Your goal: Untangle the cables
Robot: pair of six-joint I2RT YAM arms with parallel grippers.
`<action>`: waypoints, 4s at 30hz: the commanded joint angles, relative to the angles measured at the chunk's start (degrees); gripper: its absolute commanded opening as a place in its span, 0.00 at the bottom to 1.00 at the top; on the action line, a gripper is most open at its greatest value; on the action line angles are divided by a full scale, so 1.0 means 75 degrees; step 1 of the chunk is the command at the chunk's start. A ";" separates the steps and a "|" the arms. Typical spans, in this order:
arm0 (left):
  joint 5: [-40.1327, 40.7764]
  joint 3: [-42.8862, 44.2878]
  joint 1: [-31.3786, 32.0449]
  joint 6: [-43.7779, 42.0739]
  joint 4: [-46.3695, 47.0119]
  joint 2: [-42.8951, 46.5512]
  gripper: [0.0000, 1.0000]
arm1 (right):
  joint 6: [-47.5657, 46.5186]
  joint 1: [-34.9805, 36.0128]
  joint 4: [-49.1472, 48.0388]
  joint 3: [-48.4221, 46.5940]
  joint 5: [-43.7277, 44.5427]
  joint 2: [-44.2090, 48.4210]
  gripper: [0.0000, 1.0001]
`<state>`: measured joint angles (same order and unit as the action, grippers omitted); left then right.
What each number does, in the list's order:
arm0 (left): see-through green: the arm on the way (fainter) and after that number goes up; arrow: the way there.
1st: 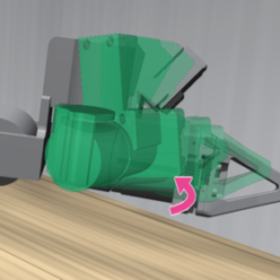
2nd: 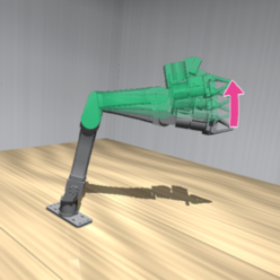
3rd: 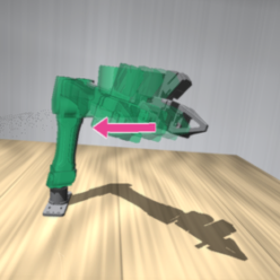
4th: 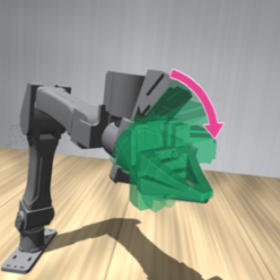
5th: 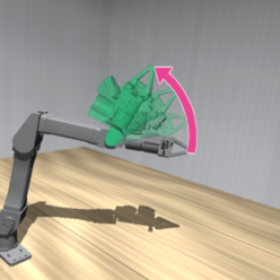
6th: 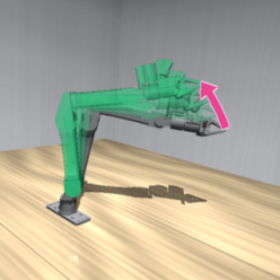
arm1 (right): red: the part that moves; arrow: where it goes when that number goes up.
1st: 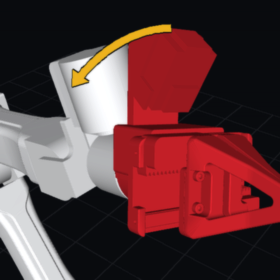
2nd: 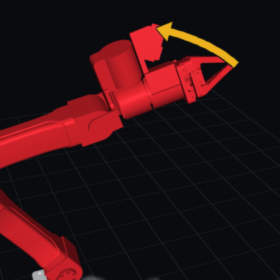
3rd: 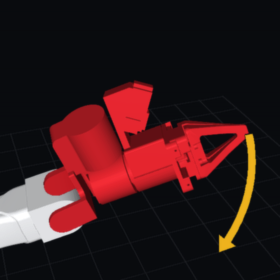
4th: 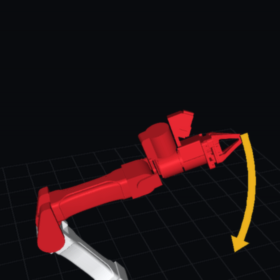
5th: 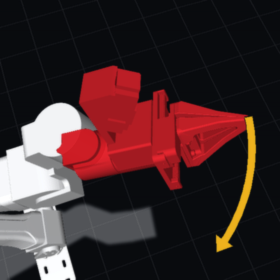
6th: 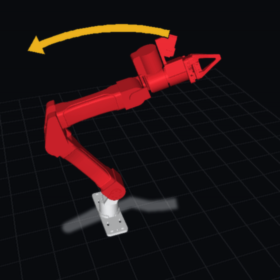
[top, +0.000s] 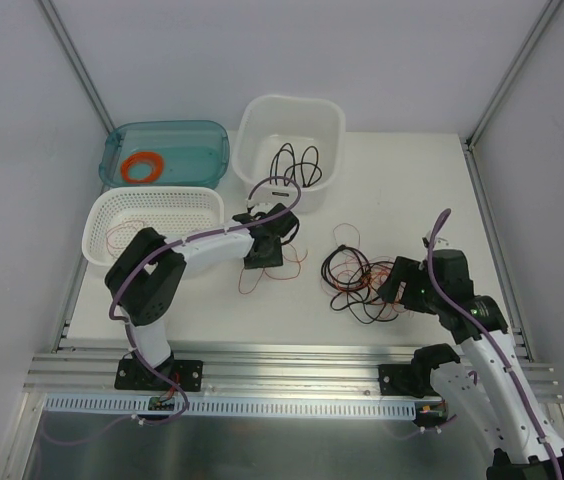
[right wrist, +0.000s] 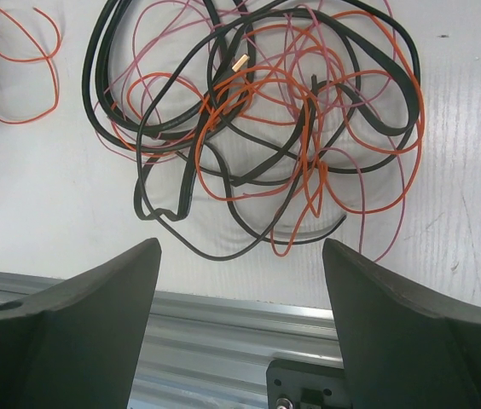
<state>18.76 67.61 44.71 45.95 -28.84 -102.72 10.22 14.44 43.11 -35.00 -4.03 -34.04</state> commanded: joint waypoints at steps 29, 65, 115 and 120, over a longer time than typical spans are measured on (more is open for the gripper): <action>0.0861 0.2537 -0.0125 -0.1216 -0.2059 0.1413 0.00 | -0.0261 -0.0038 0.0076 -0.0231 -0.0072 0.0332 0.82; -0.1530 0.8927 -0.5621 -0.3596 -0.1686 -0.2463 0.00 | -0.0718 -0.0038 0.0006 -0.0595 0.0221 -0.0441 0.88; -0.3134 -0.0834 -0.1755 -0.2892 -0.0550 0.5258 0.99 | -0.0121 0.0056 -0.0966 -0.0583 -0.0119 -0.1589 0.50; -0.3322 -0.1877 -0.1637 -0.3794 0.0316 0.5410 0.99 | 0.0721 0.0499 -0.1831 -0.0431 0.0150 -0.2362 0.45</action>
<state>-4.40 55.96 31.92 22.17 -32.51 -64.03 10.74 15.88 35.83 -39.03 -3.81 -49.58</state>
